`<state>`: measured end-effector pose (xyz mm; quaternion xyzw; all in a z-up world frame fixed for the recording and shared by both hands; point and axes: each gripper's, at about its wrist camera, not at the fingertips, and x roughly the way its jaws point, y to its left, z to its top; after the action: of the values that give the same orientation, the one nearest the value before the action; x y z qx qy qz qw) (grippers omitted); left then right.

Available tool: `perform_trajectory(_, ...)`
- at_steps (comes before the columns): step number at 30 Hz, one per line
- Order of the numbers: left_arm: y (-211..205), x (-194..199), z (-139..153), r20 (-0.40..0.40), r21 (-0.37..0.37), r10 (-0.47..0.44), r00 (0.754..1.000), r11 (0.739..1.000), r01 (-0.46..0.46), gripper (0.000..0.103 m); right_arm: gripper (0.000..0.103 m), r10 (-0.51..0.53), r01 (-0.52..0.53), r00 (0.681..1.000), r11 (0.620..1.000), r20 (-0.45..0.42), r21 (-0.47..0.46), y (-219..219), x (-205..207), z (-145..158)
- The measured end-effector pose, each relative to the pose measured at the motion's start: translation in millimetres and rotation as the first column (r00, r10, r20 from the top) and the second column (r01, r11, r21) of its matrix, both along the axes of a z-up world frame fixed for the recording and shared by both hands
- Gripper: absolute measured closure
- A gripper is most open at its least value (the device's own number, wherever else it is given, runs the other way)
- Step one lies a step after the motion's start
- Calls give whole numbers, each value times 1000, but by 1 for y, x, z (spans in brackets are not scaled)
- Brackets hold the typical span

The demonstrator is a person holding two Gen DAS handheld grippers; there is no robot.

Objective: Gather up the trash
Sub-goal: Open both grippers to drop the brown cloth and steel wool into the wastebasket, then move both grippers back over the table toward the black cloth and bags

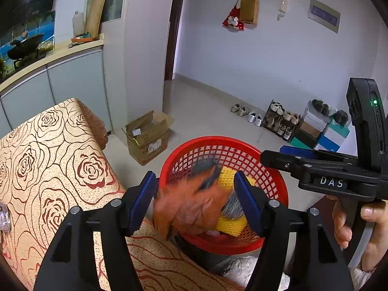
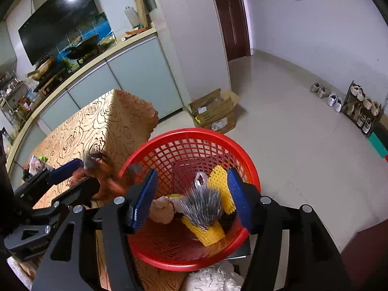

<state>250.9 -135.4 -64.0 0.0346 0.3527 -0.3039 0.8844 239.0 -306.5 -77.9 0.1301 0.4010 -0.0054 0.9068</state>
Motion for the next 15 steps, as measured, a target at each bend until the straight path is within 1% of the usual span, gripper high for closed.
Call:
perform_trajectory(5, 1, -7, 5, 18, -3, -2, 1000, 1000, 2, 31, 45, -16, 16, 1000, 1000, 18, -5, -1, -5, 7)
perform_trajectory(9, 6, -14, 11, 38, -4, 8, 999, 1000, -8, 30, 45, -18, 19, 999, 1000, 34, -15, 1, -10, 13)
perform_trajectory(15, 21, -24, 22, 75, -1, 46, 996, 999, -46, 29, 45, -3, 6, 998, 999, 62, -45, 11, -16, 23)
